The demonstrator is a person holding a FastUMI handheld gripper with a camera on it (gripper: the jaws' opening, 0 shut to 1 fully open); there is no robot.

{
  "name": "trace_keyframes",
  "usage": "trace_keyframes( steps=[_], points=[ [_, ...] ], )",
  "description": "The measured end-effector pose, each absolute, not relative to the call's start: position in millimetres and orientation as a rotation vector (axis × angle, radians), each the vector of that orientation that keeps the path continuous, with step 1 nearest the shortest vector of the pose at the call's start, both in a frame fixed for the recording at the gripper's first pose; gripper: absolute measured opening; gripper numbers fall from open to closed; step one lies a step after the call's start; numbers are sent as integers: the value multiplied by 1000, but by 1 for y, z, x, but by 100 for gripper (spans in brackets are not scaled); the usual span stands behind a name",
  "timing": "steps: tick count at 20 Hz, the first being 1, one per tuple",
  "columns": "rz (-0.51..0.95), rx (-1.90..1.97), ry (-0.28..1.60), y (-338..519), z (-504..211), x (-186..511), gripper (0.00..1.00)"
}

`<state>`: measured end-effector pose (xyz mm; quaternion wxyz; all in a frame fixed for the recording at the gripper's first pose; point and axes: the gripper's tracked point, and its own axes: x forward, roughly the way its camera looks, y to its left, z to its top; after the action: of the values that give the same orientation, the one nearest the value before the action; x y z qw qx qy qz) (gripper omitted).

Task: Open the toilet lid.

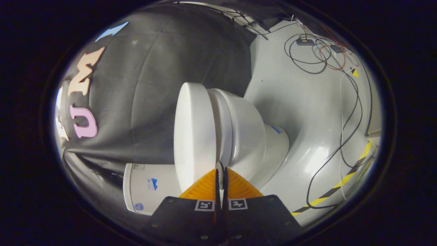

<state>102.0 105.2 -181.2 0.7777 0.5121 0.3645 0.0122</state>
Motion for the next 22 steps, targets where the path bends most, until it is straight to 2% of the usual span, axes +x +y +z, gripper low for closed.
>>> trace_keyframes(
  steps=[12,22],
  points=[
    [29,846,775,114,-151,101,1],
    [73,924,715,128,-98,100,1]
  ],
)
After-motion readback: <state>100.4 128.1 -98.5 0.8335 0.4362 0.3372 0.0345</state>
